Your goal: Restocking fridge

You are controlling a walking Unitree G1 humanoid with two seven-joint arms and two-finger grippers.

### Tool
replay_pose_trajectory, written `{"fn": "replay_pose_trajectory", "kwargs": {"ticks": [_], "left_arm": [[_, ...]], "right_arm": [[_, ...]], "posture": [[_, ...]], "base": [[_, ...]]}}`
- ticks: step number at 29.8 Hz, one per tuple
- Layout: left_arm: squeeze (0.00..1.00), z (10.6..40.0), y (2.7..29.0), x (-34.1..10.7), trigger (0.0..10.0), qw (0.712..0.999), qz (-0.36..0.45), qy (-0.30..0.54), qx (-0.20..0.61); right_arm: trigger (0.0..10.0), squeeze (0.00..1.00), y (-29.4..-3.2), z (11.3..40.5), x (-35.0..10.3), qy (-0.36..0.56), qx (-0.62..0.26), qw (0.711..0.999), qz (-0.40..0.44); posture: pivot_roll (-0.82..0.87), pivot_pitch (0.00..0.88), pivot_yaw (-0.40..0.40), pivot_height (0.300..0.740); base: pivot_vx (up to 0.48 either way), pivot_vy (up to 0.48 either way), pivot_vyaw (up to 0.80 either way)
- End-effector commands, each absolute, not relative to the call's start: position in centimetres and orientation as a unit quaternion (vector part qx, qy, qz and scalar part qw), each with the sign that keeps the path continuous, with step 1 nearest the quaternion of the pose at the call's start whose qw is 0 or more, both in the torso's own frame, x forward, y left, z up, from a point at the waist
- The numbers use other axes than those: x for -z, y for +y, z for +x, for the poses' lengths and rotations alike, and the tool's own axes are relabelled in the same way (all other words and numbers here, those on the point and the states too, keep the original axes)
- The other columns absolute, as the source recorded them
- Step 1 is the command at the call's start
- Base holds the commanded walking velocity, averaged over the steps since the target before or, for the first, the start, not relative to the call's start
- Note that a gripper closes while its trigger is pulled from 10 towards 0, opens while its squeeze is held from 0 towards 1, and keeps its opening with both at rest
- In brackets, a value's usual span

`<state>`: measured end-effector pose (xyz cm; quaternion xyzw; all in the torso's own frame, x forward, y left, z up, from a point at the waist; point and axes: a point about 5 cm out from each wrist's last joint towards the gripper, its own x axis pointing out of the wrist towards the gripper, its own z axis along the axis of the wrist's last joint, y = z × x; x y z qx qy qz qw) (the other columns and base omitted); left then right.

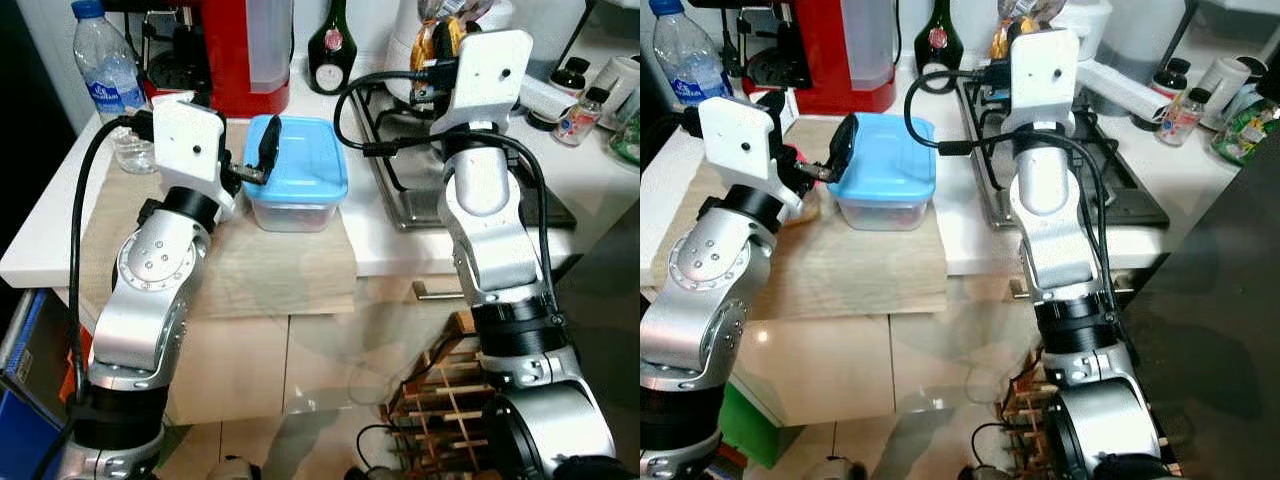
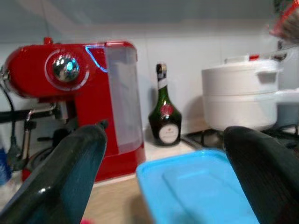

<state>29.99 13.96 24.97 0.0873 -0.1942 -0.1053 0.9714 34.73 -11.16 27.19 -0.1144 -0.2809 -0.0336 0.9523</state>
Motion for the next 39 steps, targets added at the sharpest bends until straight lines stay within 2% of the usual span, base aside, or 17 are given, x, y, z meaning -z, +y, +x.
{"fn": "replay_pose_trajectory", "kwargs": {"ticks": [1, 29, 37, 39], "left_arm": [[0.00, 30.2, 13.9, -24.8, 10.0, 0.971, 0.092, -0.194, 0.100], [0.00, 30.7, 13.7, -24.7, 10.0, 0.972, 0.093, -0.193, 0.093], [0.00, 30.3, 13.6, -23.8, 10.0, 0.973, 0.089, -0.185, 0.104], [0.00, 30.3, 13.5, -23.4, 10.0, 0.974, 0.087, -0.180, 0.104]], "right_arm": [[0.0, 0.00, -11.4, 34.6, -27.1, -0.290, 0.043, 0.948, -0.123], [0.0, 0.00, -10.3, 34.9, -24.8, -0.246, 0.002, 0.961, -0.130], [0.0, 0.00, -10.2, 34.8, -24.1, -0.235, -0.008, 0.963, -0.133], [0.0, 0.00, -10.3, 34.8, -23.8, -0.229, -0.009, 0.964, -0.133]], "posture": [[0.02, 0.005, -0.049, 0.740], [0.02, 0.018, -0.042, 0.740], [0.02, 0.023, -0.041, 0.740], [0.02, 0.023, -0.041, 0.740]], "base": [[-0.405, 0.000, 0.00], [-0.409, 0.000, 0.00], [0.000, 0.000, 0.00], [0.000, -0.472, 0.00]]}}
